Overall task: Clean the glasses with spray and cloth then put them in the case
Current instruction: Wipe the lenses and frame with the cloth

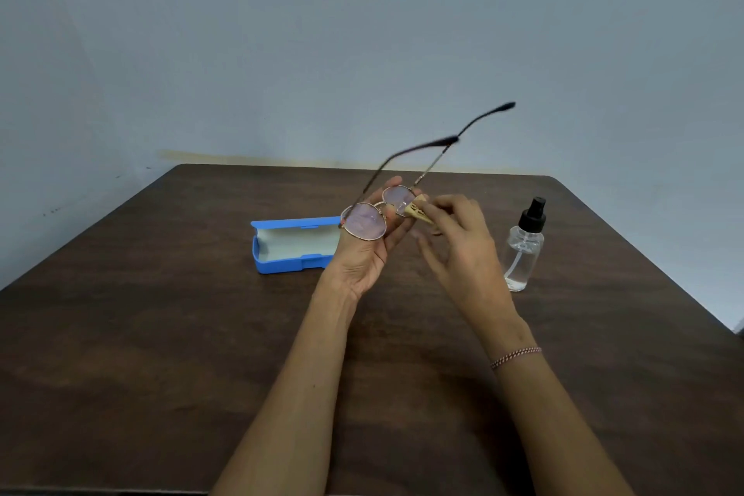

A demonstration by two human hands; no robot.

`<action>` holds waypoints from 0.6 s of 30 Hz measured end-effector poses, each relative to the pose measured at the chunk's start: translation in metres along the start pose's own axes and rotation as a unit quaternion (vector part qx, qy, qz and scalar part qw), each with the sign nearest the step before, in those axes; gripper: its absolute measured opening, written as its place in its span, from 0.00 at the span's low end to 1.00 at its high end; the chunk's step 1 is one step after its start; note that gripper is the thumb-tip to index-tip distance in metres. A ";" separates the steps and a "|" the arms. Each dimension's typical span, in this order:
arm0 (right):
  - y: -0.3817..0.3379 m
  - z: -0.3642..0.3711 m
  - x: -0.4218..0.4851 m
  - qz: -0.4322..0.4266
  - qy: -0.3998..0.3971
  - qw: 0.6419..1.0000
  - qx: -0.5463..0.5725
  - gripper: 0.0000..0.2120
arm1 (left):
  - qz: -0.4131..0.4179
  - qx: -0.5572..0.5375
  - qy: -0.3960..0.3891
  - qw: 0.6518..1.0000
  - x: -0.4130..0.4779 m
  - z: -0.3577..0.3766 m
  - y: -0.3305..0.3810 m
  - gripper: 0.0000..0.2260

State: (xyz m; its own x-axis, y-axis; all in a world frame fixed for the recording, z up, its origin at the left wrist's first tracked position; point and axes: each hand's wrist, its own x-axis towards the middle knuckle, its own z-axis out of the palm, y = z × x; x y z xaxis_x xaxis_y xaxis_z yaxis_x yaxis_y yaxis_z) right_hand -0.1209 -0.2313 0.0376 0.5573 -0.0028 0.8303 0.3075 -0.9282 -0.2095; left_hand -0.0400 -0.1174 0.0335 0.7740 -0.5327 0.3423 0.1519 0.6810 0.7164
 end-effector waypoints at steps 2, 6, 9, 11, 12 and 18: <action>-0.002 0.000 0.001 0.000 0.008 1.000 -0.005 0.18 | -0.011 -0.002 -0.002 1.000 -0.002 0.001 0.000 0.30; 0.001 -0.006 0.004 0.012 0.042 0.999 -0.008 0.14 | -0.050 0.007 -0.019 0.999 -0.004 0.010 -0.002 0.27; 0.005 -0.010 0.005 0.006 0.043 0.999 -0.004 0.14 | -0.090 0.046 -0.023 0.995 -0.005 0.013 -0.001 0.14; 0.008 -0.012 0.006 0.014 0.042 0.999 -0.008 0.16 | -0.108 0.084 -0.021 0.990 -0.006 0.013 0.000 0.13; 0.008 -0.013 0.006 0.025 0.040 0.999 -0.008 0.17 | -0.110 0.106 -0.018 0.988 -0.006 0.013 0.000 0.13; 0.013 -0.020 0.010 0.074 0.049 0.995 0.052 0.06 | -0.049 0.157 0.015 0.986 -0.004 0.007 0.007 0.17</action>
State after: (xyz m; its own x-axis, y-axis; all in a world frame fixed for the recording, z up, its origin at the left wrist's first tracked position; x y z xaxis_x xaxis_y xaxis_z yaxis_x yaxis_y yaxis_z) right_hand -0.1271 -0.2513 0.0534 0.5257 -0.1776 0.8320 0.3082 -0.8718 -0.3808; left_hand -0.0465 -0.1144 0.0414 0.7838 -0.5696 0.2474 0.0329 0.4359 0.8994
